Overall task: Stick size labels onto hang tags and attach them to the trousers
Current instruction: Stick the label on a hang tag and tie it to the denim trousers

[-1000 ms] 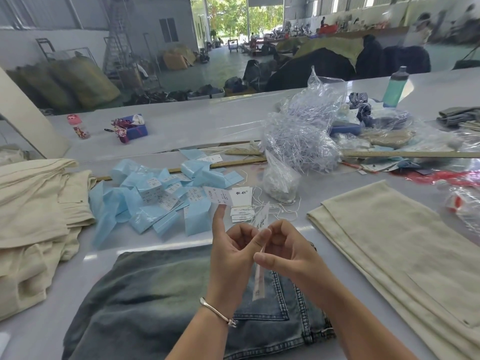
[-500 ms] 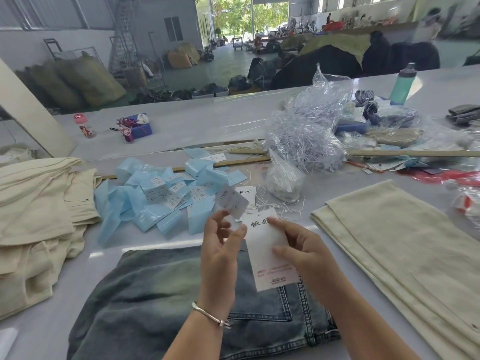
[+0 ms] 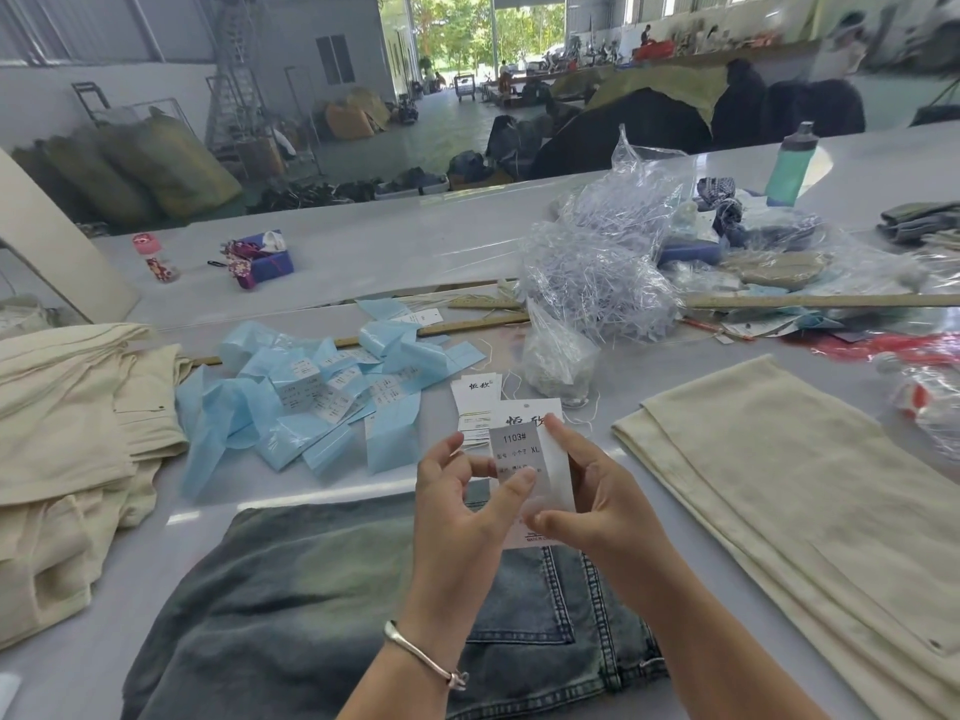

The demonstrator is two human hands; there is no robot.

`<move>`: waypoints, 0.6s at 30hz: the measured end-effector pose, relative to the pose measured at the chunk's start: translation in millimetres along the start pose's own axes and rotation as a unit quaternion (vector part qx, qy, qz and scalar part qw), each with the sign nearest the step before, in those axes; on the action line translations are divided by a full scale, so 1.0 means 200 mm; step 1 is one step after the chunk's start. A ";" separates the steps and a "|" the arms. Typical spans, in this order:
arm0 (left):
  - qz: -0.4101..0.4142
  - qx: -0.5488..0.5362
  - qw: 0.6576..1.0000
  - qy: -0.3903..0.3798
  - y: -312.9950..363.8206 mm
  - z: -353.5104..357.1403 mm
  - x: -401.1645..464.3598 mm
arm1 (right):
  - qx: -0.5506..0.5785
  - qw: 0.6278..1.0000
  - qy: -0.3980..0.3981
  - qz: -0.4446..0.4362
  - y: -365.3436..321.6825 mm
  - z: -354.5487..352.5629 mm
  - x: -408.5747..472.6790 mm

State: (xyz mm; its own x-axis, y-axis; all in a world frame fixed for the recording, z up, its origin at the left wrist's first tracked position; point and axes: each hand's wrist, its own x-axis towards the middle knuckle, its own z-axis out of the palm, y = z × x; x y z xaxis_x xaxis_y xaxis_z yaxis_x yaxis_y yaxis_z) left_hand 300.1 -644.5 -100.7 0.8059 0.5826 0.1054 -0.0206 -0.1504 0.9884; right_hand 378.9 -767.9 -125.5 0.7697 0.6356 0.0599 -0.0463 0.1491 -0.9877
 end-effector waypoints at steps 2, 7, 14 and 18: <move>-0.001 0.004 1.000 0.001 0.00 0.01 0.00 | 0.003 1.000 -0.001 -0.003 0.00 0.00 0.00; 0.023 0.049 0.999 -0.003 -0.05 0.02 0.02 | 0.012 1.000 -0.002 -0.015 -0.01 -0.01 -0.01; 0.056 0.128 0.990 -0.004 -0.06 0.02 0.01 | 0.006 0.999 0.015 -0.034 0.00 0.01 -0.02; 0.071 0.112 0.991 0.008 -0.05 0.03 0.01 | 0.016 0.998 0.026 -0.050 -0.01 0.03 -0.03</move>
State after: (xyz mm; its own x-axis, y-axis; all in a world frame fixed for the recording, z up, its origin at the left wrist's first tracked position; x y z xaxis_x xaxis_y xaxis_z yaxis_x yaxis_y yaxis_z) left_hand 305.7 -646.6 -110.8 0.7950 0.5545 0.2460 -0.0001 -0.4053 0.9142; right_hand 370.0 -767.0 -122.1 0.8030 0.5769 0.1498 0.0130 0.2342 -0.9721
